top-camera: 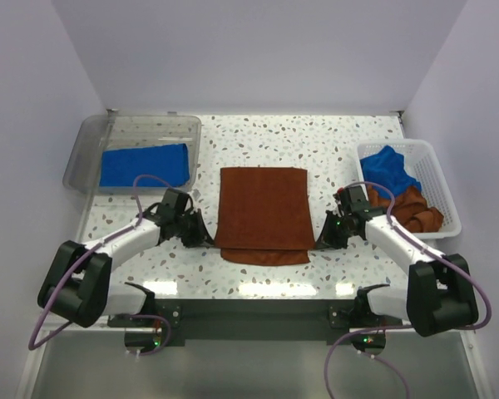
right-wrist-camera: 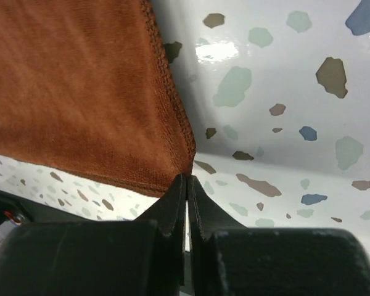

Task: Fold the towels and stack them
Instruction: Fold the towel

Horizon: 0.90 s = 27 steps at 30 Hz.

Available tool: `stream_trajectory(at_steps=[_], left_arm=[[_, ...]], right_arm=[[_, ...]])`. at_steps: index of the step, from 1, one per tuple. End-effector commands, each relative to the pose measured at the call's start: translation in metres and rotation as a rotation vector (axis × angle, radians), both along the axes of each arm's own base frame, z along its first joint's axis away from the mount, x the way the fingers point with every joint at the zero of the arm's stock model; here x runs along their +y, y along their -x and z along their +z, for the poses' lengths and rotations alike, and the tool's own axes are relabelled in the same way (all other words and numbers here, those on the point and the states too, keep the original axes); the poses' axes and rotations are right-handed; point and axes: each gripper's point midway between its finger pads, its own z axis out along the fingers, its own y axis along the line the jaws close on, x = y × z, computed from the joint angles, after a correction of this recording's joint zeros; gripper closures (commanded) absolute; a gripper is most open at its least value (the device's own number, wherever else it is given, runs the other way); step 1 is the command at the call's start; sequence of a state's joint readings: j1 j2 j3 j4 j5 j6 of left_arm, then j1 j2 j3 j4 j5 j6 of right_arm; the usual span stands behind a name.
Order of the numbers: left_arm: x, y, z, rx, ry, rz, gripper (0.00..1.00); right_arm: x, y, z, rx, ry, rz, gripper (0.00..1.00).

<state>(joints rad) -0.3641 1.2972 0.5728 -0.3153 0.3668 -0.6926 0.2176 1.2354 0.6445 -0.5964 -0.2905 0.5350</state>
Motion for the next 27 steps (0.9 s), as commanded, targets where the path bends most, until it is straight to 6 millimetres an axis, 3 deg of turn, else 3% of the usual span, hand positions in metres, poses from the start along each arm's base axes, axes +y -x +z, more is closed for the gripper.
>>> stream_trajectory(at_steps=[1, 6, 10, 11, 14, 19, 24, 27], left_arm=[[0.006, -0.009, -0.013, -0.035, -0.046, 0.021, 1.0], [0.008, -0.006, -0.022, -0.022, -0.071, 0.02, 1.0], [0.005, -0.015, -0.008, -0.05, -0.062, 0.02, 1.0], [0.004, -0.022, 0.003, -0.068, -0.069, 0.014, 1.0], [0.002, -0.039, 0.037, -0.132, -0.077, 0.01, 1.0], [0.004, -0.051, 0.091, -0.222, -0.079, 0.018, 1.0], [0.004, -0.03, 0.096, -0.189, -0.049, 0.005, 1.0], [0.003, -0.012, 0.074, -0.127, -0.036, -0.016, 1.0]], right_arm=[[-0.011, -0.013, -0.014, -0.029, 0.048, -0.063, 1.0], [-0.015, -0.011, -0.025, -0.011, 0.073, -0.056, 1.0], [-0.018, -0.017, -0.013, -0.026, 0.097, -0.039, 1.0], [-0.018, -0.029, 0.001, -0.072, 0.102, -0.032, 1.0], [-0.022, -0.04, 0.03, -0.131, 0.128, -0.026, 1.0], [-0.027, -0.037, 0.073, -0.192, 0.138, -0.022, 1.0], [-0.023, -0.014, 0.093, -0.21, 0.09, -0.016, 1.0], [-0.02, 0.004, 0.08, -0.148, 0.061, -0.032, 1.0]])
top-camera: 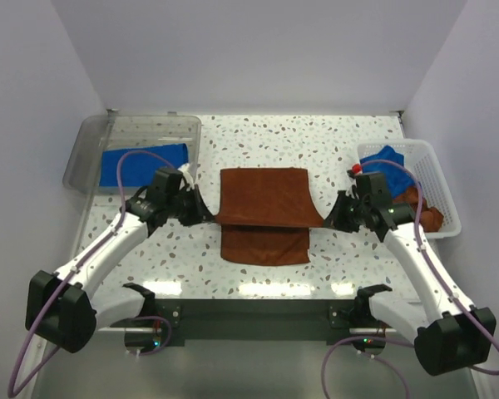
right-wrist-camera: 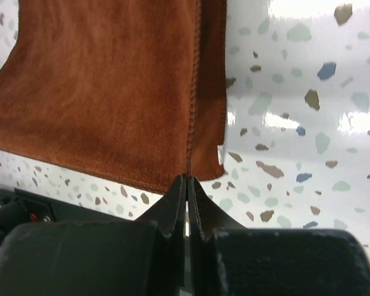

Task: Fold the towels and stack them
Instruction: Fold the towel

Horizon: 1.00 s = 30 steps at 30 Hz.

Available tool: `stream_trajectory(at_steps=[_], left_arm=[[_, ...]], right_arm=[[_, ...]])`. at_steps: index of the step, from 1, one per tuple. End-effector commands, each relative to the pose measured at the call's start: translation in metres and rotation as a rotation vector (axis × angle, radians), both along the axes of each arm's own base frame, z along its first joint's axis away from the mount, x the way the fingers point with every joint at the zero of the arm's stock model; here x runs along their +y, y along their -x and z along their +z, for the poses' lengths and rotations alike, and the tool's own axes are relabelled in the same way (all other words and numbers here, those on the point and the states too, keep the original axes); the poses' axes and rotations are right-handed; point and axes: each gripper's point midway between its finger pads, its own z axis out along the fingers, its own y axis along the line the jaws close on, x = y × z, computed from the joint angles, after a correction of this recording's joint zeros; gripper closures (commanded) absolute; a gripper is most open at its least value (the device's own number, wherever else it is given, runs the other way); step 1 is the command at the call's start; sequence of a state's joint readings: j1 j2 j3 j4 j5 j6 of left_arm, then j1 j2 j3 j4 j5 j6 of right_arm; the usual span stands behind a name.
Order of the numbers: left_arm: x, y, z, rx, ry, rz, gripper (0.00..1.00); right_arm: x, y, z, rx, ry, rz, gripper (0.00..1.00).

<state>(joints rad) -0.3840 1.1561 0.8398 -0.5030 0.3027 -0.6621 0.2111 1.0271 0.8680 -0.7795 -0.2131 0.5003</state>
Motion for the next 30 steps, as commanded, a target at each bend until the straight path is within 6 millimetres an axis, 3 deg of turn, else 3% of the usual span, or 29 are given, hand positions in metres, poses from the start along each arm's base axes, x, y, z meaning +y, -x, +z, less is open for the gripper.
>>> stream_trajectory(at_steps=[1, 7, 13, 18, 30], left_arm=[[0.01, 0.033, -0.037, 0.132, -0.049, -0.021, 1.0], [0.002, 0.077, -0.095, 0.27, -0.067, -0.09, 1.0], [0.004, 0.09, -0.124, 0.31, -0.116, -0.09, 1.0], [0.002, 0.096, -0.136, 0.328, -0.136, -0.116, 1.0], [0.007, 0.096, -0.141, 0.328, -0.176, -0.095, 1.0]], right_arm=[[-0.011, 0.038, -0.028, 0.149, 0.03, -0.032, 1.0], [-0.006, 0.064, -0.067, 0.255, -0.026, -0.082, 1.0], [-0.011, 0.079, -0.109, 0.353, 0.007, -0.105, 1.0], [-0.008, 0.084, -0.123, 0.402, 0.038, -0.096, 0.99], [-0.003, 0.092, -0.127, 0.428, 0.063, -0.073, 0.98]])
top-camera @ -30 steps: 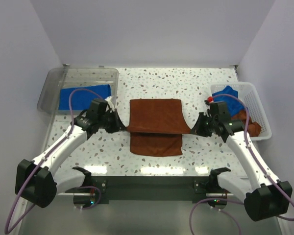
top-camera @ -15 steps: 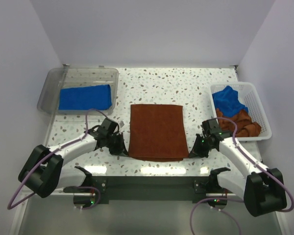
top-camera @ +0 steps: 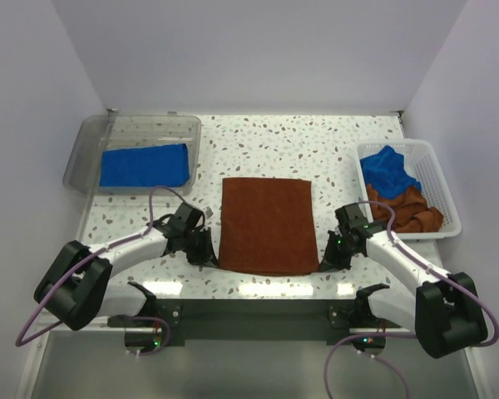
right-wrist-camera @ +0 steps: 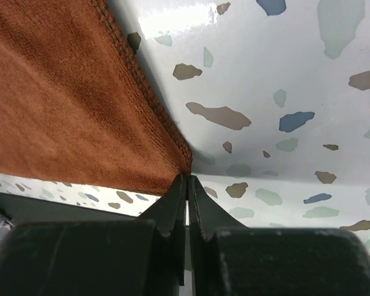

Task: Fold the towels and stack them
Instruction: Fold the towel

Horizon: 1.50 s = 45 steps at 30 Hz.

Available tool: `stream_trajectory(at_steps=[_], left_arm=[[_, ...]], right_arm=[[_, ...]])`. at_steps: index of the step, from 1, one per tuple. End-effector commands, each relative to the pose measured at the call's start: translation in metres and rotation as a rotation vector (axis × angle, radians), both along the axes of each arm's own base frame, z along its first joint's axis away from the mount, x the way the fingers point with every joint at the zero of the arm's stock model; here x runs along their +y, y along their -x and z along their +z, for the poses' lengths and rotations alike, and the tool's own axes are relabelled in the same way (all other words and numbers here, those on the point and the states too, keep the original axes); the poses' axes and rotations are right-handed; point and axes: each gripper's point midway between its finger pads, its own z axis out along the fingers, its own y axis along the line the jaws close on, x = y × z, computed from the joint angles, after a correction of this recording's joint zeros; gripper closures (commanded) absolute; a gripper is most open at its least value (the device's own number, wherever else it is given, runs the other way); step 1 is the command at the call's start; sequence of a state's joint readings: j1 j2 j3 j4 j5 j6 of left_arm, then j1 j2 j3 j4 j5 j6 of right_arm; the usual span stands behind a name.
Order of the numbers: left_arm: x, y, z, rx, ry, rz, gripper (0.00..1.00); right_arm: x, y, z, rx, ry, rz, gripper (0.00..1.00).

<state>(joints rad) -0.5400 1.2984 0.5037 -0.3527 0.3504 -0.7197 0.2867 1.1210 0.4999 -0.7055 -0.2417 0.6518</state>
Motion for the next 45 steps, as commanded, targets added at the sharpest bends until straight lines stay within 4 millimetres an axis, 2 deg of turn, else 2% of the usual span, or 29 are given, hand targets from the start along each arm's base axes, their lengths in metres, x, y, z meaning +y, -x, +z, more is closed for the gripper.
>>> stream_trajectory(at_steps=[1, 4, 6, 7, 9, 11, 12, 14, 15, 17, 18, 20, 21, 22, 23, 24, 25, 26, 27, 28, 29, 31, 33, 35, 39, 45], left_arm=[[0.015, -0.002, -0.01, -0.02, -0.091, 0.024, 1.0], [0.017, -0.005, -0.002, -0.041, -0.098, 0.032, 0.99], [0.017, -0.009, 0.006, -0.065, -0.092, 0.04, 0.84], [0.018, -0.007, 0.009, -0.063, -0.097, 0.039, 0.68], [0.016, -0.014, 0.023, -0.104, -0.085, 0.047, 0.54], [0.017, -0.018, 0.036, -0.132, -0.086, 0.052, 0.44], [0.014, -0.029, 0.048, -0.17, -0.083, 0.06, 0.37], [0.015, -0.036, 0.06, -0.198, -0.095, 0.057, 0.34], [0.011, -0.046, 0.073, -0.235, -0.09, 0.059, 0.32], [0.009, -0.057, 0.078, -0.261, -0.101, 0.045, 0.31], [0.004, -0.07, 0.09, -0.3, -0.095, 0.046, 0.31], [-0.001, -0.087, 0.089, -0.326, -0.115, 0.023, 0.31], [-0.009, -0.106, 0.104, -0.388, -0.1, 0.01, 0.33], [-0.013, -0.115, 0.107, -0.408, -0.103, 0.003, 0.34], [-0.017, -0.124, 0.098, -0.394, -0.116, -0.007, 0.35], [-0.027, -0.135, 0.106, -0.417, -0.091, -0.024, 0.4], [-0.034, -0.146, 0.107, -0.449, -0.079, -0.036, 0.44], [-0.038, -0.152, 0.093, -0.425, -0.088, -0.046, 0.46], [-0.047, -0.159, 0.096, -0.439, -0.061, -0.065, 0.5], [-0.05, -0.163, 0.091, -0.433, -0.063, -0.07, 0.53], [-0.052, -0.166, 0.076, -0.404, -0.08, -0.08, 0.57], [-0.053, -0.17, 0.062, -0.391, -0.092, -0.079, 0.59], [-0.051, -0.164, 0.039, -0.34, -0.113, -0.089, 0.6], [-0.051, -0.158, 0.024, -0.307, -0.107, -0.085, 0.61], [-0.039, -0.13, -0.003, -0.226, -0.12, -0.07, 0.62], [-0.02, -0.09, -0.016, -0.155, -0.116, -0.027, 0.61]], right_arm=[[-0.006, 0.0, -0.002, 0.0, 0.049, -0.018, 0.97], [-0.008, 0.001, 0.005, -0.014, 0.063, -0.016, 0.8], [-0.011, 0.0, 0.015, -0.03, 0.076, -0.016, 0.67], [-0.014, -0.003, 0.02, -0.057, 0.092, -0.009, 0.62], [-0.014, -0.012, 0.04, -0.118, 0.094, 0.009, 0.5], [-0.017, -0.021, 0.052, -0.158, 0.116, 0.041, 0.49], [-0.015, -0.032, 0.065, -0.194, 0.119, 0.05, 0.49], [-0.015, -0.044, 0.074, -0.234, 0.133, 0.085, 0.49], [-0.011, -0.057, 0.08, -0.261, 0.128, 0.099, 0.49], [-0.008, -0.067, 0.082, -0.274, 0.13, 0.141, 0.5], [-0.003, -0.08, 0.084, -0.291, 0.12, 0.151, 0.51], [0.006, -0.102, 0.09, -0.355, 0.104, 0.179, 0.54], [0.01, -0.116, 0.092, -0.368, 0.1, 0.206, 0.56], [0.016, -0.126, 0.095, -0.389, 0.089, 0.22, 0.57], [0.02, -0.136, 0.096, -0.404, 0.081, 0.232, 0.62], [0.029, -0.152, 0.104, -0.451, 0.054, 0.24, 0.64], [0.033, -0.159, 0.093, -0.424, 0.05, 0.26, 0.66], [0.039, -0.169, 0.093, -0.449, 0.033, 0.267, 0.67], [0.042, -0.176, 0.091, -0.455, 0.028, 0.275, 0.67], [0.045, -0.18, 0.079, -0.427, 0.029, 0.284, 0.68], [0.047, -0.187, 0.077, -0.441, 0.026, 0.287, 0.68], [0.05, -0.192, 0.069, -0.433, 0.021, 0.297, 0.69], [0.053, -0.195, 0.056, -0.416, 0.012, 0.306, 0.69], [0.054, -0.195, 0.047, -0.4, 0.012, 0.308, 0.69], [0.05, -0.177, 0.024, -0.313, 0.016, 0.313, 0.69], [0.029, -0.136, 0.003, -0.19, 0.073, 0.276, 0.68]])
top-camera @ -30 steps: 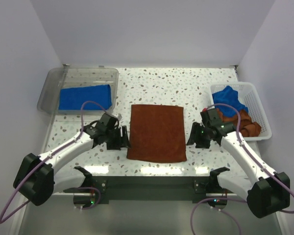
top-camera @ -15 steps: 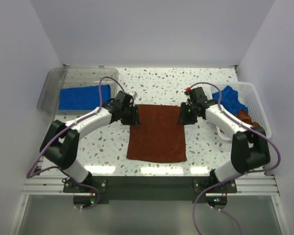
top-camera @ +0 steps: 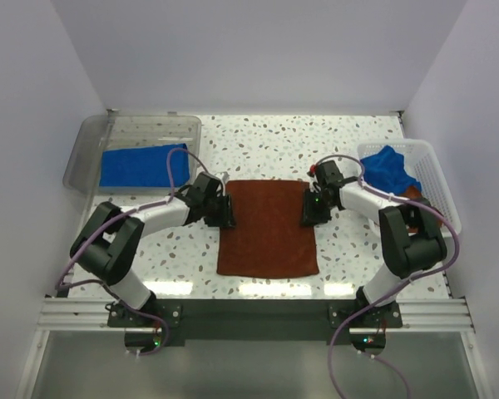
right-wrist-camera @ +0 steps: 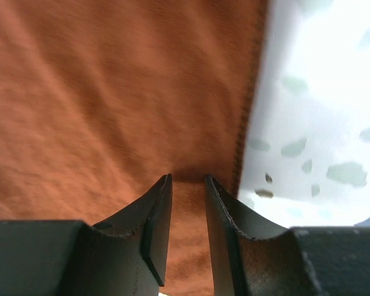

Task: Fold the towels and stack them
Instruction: Fold the towel

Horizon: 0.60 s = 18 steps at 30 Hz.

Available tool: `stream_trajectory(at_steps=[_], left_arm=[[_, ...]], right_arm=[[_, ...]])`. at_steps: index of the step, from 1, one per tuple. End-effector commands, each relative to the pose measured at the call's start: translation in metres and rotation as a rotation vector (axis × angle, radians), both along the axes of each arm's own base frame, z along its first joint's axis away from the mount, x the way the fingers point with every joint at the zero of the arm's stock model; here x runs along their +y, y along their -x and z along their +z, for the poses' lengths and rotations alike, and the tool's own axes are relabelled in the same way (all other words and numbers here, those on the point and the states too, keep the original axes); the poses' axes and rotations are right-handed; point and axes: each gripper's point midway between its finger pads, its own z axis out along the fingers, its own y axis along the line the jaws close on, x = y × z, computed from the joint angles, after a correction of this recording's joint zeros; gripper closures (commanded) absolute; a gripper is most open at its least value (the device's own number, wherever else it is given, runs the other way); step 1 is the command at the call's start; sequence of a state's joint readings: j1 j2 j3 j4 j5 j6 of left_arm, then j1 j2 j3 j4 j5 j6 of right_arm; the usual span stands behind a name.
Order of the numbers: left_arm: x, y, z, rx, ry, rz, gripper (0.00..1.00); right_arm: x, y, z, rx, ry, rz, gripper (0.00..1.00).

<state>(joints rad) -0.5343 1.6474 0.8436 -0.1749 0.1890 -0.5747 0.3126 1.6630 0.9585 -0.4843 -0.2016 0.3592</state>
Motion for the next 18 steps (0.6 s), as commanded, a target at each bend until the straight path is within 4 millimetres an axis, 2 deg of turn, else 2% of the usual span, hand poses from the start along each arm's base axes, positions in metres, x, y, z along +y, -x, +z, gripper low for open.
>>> stream_trajectory(at_steps=[1, 3, 4, 5, 6, 7, 8, 10, 11, 12, 13, 14, 15, 16, 18], left_arm=[[0.02, 0.042, -0.023, 0.131, -0.039, 0.022, 0.6], [0.02, 0.038, -0.011, 0.096, -0.038, 0.014, 0.56], [0.019, 0.032, 0.002, 0.059, -0.026, 0.01, 0.54], [0.016, 0.017, 0.018, 0.005, -0.027, 0.017, 0.49], [0.016, 0.013, 0.026, -0.019, -0.042, 0.0, 0.48], [0.015, 0.004, 0.037, -0.051, -0.044, -0.003, 0.46], [0.011, -0.013, 0.056, -0.104, -0.039, 0.002, 0.45], [0.01, -0.03, 0.065, -0.146, -0.051, -0.006, 0.45], [0.01, -0.048, 0.079, -0.181, -0.035, 0.008, 0.45], [0.01, -0.056, 0.081, -0.192, -0.034, 0.006, 0.45], [0.014, -0.071, 0.082, -0.2, -0.034, 0.026, 0.45], [0.016, -0.078, 0.081, -0.205, -0.03, 0.033, 0.46], [0.016, -0.087, 0.081, -0.225, -0.018, 0.036, 0.47], [0.018, -0.094, 0.071, -0.211, -0.022, 0.041, 0.47], [0.022, -0.107, 0.067, -0.209, -0.008, 0.04, 0.49]], right_arm=[[-0.008, 0.022, 0.003, 0.035, 0.017, -0.019, 0.68], [-0.007, 0.027, 0.008, 0.03, 0.011, -0.015, 0.67], [-0.007, 0.023, 0.019, -0.003, 0.004, -0.011, 0.67], [-0.006, 0.014, 0.031, -0.031, -0.002, -0.004, 0.67], [-0.004, 0.008, 0.039, -0.059, 0.001, 0.015, 0.66], [-0.003, -0.001, 0.047, -0.084, 0.003, 0.024, 0.67], [0.0, -0.017, 0.064, -0.137, -0.001, 0.033, 0.67], [0.002, -0.038, 0.078, -0.199, 0.004, 0.041, 0.67], [0.006, -0.056, 0.087, -0.237, -0.008, 0.033, 0.68], [0.009, -0.065, 0.091, -0.252, -0.019, 0.03, 0.71], [0.011, -0.073, 0.084, -0.242, -0.019, 0.028, 0.72], [0.018, -0.089, 0.094, -0.284, -0.039, 0.025, 0.73], [0.021, -0.096, 0.092, -0.284, -0.051, 0.016, 0.75], [0.024, -0.102, 0.092, -0.291, -0.059, 0.014, 0.76], [0.029, -0.116, 0.08, -0.287, -0.068, 0.007, 0.78]])
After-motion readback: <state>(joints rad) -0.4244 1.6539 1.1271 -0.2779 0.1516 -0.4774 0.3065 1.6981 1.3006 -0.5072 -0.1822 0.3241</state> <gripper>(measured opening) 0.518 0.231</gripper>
